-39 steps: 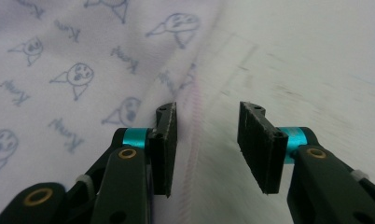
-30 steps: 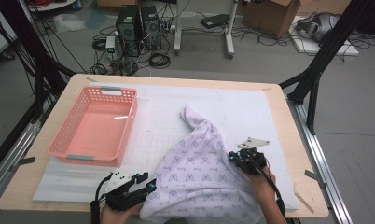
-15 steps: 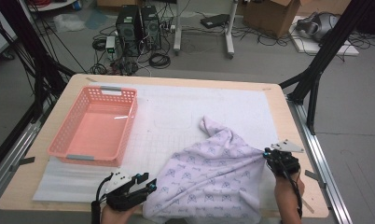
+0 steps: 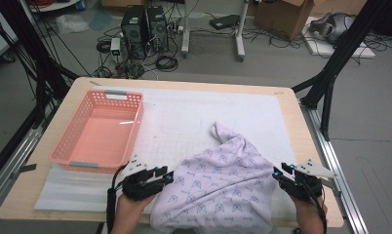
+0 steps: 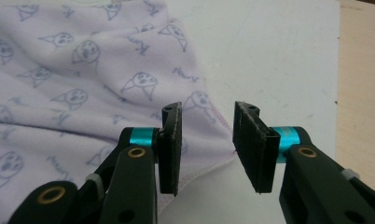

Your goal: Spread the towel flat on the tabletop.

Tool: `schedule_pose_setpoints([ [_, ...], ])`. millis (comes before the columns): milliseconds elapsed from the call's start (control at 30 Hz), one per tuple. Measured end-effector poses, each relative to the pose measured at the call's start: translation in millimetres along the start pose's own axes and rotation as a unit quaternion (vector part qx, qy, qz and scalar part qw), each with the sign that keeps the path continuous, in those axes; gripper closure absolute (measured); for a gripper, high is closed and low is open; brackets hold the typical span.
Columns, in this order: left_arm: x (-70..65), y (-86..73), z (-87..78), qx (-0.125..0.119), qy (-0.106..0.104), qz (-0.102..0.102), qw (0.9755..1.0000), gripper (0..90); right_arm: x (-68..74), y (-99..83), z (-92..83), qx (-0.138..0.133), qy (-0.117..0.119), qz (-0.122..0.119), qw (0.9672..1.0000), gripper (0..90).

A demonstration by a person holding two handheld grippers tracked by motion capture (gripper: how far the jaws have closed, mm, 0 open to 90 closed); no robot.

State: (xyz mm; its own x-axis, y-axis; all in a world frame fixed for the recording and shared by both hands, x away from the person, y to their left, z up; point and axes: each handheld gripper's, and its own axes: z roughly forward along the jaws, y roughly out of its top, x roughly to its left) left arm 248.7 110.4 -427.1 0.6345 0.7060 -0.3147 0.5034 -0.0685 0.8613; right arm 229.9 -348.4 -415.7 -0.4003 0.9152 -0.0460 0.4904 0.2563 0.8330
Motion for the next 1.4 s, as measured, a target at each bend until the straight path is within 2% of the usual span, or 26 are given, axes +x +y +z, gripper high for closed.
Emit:
schedule_pose_setpoints([
  [33, 1.8, 7.2, 6.8, 0.002, 0.002, -0.001, 1.0000, 64.0, 0.2, -1.9, -0.9, -0.002, 0.002, 0.003, 1.0000, 61.7],
  [200, 14.2, 36.4, 45.7, 0.014, 0.008, -0.030, 0.9994, 64.2, -3.1, -6.2, 0.2, 0.001, 0.021, 0.007, 0.9998, 60.2],
  [300, 21.0, 46.9, 68.4, 0.027, 0.012, -0.024, 0.9993, 64.2, -4.8, -5.4, 0.2, -0.004, 0.029, 0.016, 0.9995, 57.3],
  [400, 26.3, 54.5, 88.1, 0.035, -0.003, -0.019, 0.9992, 62.9, -4.6, -6.9, 1.0, -0.004, 0.032, 0.017, 0.9993, 55.3],
  [467, 27.3, 55.8, 101.4, 0.041, -0.007, -0.012, 0.9991, 61.7, -5.3, -8.7, 4.1, 0.005, 0.036, 0.017, 0.9992, 54.1],
  [567, 27.9, 57.5, 120.0, 0.066, -0.013, 0.002, 0.9978, 58.3, -7.2, -8.2, 11.6, 0.011, 0.043, 0.019, 0.9988, 54.0],
  [667, 24.6, 57.8, 133.9, 0.069, -0.026, 0.003, 0.9973, 57.7, -10.8, -2.0, 19.9, 0.009, 0.045, 0.021, 0.9987, 54.0],
  [800, 11.3, 57.6, 149.9, 0.095, -0.050, 0.017, 0.9941, 57.6, -15.1, 3.1, 29.3, 0.004, 0.056, 0.034, 0.9979, 54.0],
  [900, -1.0, 58.7, 158.0, 0.119, -0.061, 0.033, 0.9905, 55.4, -16.4, 3.8, 30.2, 0.005, 0.055, 0.037, 0.9978, 54.0],
  [967, -8.3, 58.5, 160.2, 0.122, -0.066, 0.041, 0.9895, 53.5, -15.7, 3.8, 29.7, 0.003, 0.057, 0.035, 0.9977, 54.0],
  [1033, -13.9, 57.1, 162.5, 0.134, -0.074, 0.045, 0.9872, 51.3, -15.3, 3.1, 29.3, 0.006, 0.061, 0.033, 0.9976, 54.7],
  [1100, -20.5, 54.4, 165.5, 0.149, -0.080, 0.056, 0.9840, 48.2, -14.8, 2.3, 28.8, 0.006, 0.063, 0.029, 0.9976, 55.1],
  [1233, -35.7, 47.8, 171.9, 0.171, -0.077, 0.090, 0.9781, 44.6, -15.5, 1.9, 26.5, 0.005, 0.064, 0.031, 0.9974, 55.3],
  [1267, -38.6, 46.8, 172.6, 0.170, -0.074, 0.104, 0.9771, 43.7, -15.5, 1.9, 26.1, 0.004, 0.065, 0.033, 0.9974, 55.4],
  [1400, -49.2, 42.3, 171.9, 0.168, -0.063, 0.133, 0.9747, 43.7, -15.4, 2.1, 25.7, 0.005, 0.063, 0.033, 0.9974, 55.4],
])
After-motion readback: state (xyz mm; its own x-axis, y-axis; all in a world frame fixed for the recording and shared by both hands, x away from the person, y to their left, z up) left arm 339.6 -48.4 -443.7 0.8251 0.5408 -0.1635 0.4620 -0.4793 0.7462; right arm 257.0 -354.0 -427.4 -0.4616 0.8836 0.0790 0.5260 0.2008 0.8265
